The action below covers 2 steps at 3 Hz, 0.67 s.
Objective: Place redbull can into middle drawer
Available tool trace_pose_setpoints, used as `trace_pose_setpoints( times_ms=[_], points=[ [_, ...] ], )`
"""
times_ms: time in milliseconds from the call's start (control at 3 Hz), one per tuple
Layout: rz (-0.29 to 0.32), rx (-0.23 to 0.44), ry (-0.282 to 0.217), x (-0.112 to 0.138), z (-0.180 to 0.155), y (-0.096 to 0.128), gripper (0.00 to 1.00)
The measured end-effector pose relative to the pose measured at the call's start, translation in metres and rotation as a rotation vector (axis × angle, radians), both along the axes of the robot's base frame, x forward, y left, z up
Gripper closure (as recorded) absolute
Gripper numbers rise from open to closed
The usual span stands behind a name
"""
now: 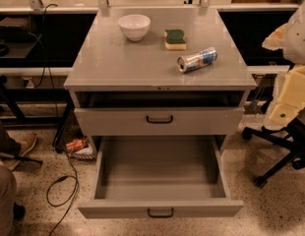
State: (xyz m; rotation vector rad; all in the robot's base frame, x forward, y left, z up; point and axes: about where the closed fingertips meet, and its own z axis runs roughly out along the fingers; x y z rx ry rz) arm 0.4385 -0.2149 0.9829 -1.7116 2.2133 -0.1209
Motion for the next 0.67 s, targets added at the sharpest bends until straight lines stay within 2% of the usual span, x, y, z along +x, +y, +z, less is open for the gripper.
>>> trace_pose_setpoints(
  times_ms=[333, 667],
  points=[
    [0.000, 0.000, 0.000, 0.000, 0.000, 0.000, 0.00],
    [0.032, -0.003, -0.027, 0.035, -0.003, 0.001, 0.00]
  ],
)
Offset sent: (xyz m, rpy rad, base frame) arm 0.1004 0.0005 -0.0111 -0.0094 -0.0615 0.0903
